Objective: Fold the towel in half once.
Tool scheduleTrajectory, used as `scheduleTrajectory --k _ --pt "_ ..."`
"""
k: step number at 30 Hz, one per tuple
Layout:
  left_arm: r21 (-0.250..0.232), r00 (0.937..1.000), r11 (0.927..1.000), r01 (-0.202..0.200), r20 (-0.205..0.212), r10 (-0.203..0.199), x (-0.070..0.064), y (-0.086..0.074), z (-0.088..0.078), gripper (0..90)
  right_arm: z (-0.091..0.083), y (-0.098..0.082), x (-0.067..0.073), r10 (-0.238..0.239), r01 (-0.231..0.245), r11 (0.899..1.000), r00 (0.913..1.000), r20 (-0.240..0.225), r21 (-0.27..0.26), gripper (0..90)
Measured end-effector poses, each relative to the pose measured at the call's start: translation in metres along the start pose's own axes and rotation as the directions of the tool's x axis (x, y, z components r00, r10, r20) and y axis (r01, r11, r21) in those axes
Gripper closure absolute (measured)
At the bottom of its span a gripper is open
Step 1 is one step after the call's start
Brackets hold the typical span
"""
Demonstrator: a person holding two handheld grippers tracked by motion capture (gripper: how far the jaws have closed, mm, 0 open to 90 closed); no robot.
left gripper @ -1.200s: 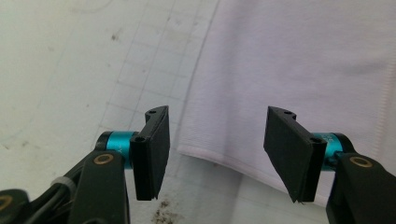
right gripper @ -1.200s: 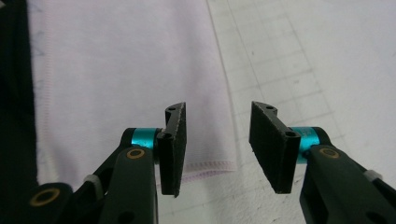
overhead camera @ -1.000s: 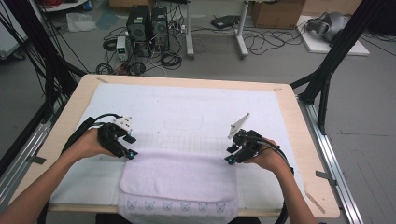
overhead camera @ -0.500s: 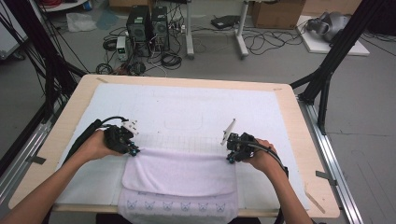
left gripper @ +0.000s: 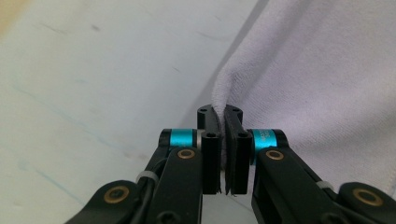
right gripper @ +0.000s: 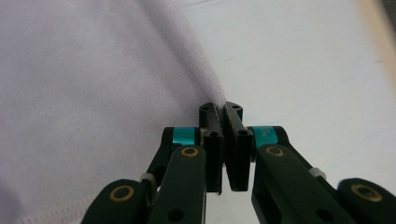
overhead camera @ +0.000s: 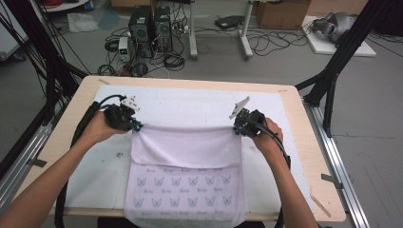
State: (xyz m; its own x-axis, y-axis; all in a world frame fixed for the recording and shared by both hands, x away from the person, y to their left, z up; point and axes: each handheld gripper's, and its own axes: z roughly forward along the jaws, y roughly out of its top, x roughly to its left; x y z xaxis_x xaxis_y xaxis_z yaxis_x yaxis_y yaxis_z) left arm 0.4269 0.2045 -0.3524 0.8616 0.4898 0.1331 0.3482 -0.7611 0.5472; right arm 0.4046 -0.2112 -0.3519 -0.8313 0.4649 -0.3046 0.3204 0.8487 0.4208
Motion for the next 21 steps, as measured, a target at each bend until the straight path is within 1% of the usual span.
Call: scheduleTrajectory --k 1,2,3,4,5,6,7,8,9,10,11,12,13,14,16,17,18,19,20,21 --pt "-0.005 0.9999 0.9999 0.011 -0.009 -0.011 0.005 0.005 0.000 86.4 0.000 0.003 -0.006 0.022 -0.021 1.000 0.9996 0.020 -0.013 87.7" --pt "-0.004 0.9998 0.9999 0.017 -0.013 -0.017 0.009 0.009 0.002 86.3 0.000 0.005 -0.013 0.033 -0.033 0.999 0.9990 0.031 -0.019 87.6" --pt "0.002 0.9999 1.0000 0.010 -0.009 -0.009 0.013 0.011 0.006 86.3 0.001 0.007 -0.017 0.033 -0.031 0.999 0.9983 0.049 -0.027 87.5" --pt "0.001 0.9999 0.9999 0.012 0.007 -0.012 0.015 0.011 0.010 85.7 0.003 0.008 -0.021 0.037 -0.035 0.999 0.9980 0.051 -0.036 87.1" --pt "0.001 0.9999 1.0000 0.008 0.008 -0.008 0.016 0.009 0.014 83.6 0.006 0.008 -0.024 0.045 -0.044 0.998 0.9984 0.034 -0.040 84.2" --pt "0.007 1.0000 1.0000 0.002 -0.002 -0.002 0.017 0.008 0.017 74.1 0.011 0.006 -0.026 0.061 -0.061 0.997 0.9981 0.000 -0.042 75.2" --pt "0.004 0.9999 0.9999 0.010 0.012 -0.010 0.018 0.006 0.018 60.9 0.014 0.003 -0.027 0.072 -0.073 0.996 0.9973 -0.015 -0.049 64.8" --pt "-0.017 0.9997 0.9998 0.009 0.024 -0.008 0.017 0.004 0.018 52.4 0.015 0.000 -0.028 0.094 -0.095 0.994 0.9952 -0.029 -0.050 60.7" --pt "-0.046 0.9996 0.9988 -0.015 0.022 0.016 0.016 0.001 0.016 48.8 0.015 -0.003 -0.027 0.103 -0.106 0.992 0.9932 -0.056 -0.068 58.4" --pt "-0.077 0.9991 0.9967 -0.026 0.032 0.028 0.014 -0.002 0.014 45.7 0.014 -0.007 -0.027 0.103 -0.111 0.989 0.9911 -0.084 -0.097 55.4" --pt "-0.089 0.9976 0.9952 -0.042 0.051 0.046 0.012 -0.004 0.012 41.0 0.012 -0.010 -0.027 0.117 -0.129 0.985 0.9875 -0.106 -0.114 51.7" --pt "-0.093 0.9967 0.9944 -0.051 0.058 0.056 0.008 -0.006 0.010 37.9 0.010 -0.014 -0.026 0.121 -0.138 0.982 0.9836 -0.134 -0.129 47.8" --pt "-0.096 0.9949 0.9931 -0.068 0.067 0.074 0.004 -0.007 0.007 36.0 0.008 -0.016 -0.024 0.113 -0.135 0.981 0.9806 -0.160 -0.138 45.5" --pt "-0.103 0.9915 0.9910 -0.085 0.090 0.094 0.000 -0.009 0.005 32.8 0.006 -0.018 -0.021 0.096 -0.123 0.983 0.9782 -0.184 -0.140 43.5" --pt "-0.100 0.9844 0.9868 -0.128 0.109 0.138 -0.010 -0.012 0.002 29.3 0.002 -0.022 -0.014 0.057 -0.089 0.986 0.9740 -0.219 -0.139 39.5" --pt "-0.097 0.9790 0.9836 -0.152 0.122 0.163 -0.015 -0.014 0.001 28.3 0.001 -0.024 -0.010 0.031 -0.063 0.989 0.9725 -0.231 -0.134 39.3" --pt "-0.096 0.9736 0.9802 -0.173 0.133 0.185 -0.020 -0.016 0.001 27.6 0.001 -0.025 -0.006 0.008 -0.041 0.991 0.9684 -0.249 -0.127 39.1" --pt "-0.082 0.9677 0.9762 -0.201 0.138 0.211 -0.025 -0.019 0.000 27.7 0.001 -0.026 -0.001 -0.012 -0.024 0.991 0.9627 -0.270 -0.128 39.1" --pt "-0.077 0.9626 0.9721 -0.221 0.142 0.230 -0.030 -0.022 0.001 27.6 0.001 -0.027 0.003 -0.041 0.002 0.991 0.9543 -0.296 -0.130 39.1" --pt "-0.070 0.9537 0.9657 -0.250 0.154 0.258 -0.034 -0.025 0.002 27.6 0.002 -0.027 0.008 -0.061 0.026 0.993 0.9481 -0.312 -0.115 39.1"
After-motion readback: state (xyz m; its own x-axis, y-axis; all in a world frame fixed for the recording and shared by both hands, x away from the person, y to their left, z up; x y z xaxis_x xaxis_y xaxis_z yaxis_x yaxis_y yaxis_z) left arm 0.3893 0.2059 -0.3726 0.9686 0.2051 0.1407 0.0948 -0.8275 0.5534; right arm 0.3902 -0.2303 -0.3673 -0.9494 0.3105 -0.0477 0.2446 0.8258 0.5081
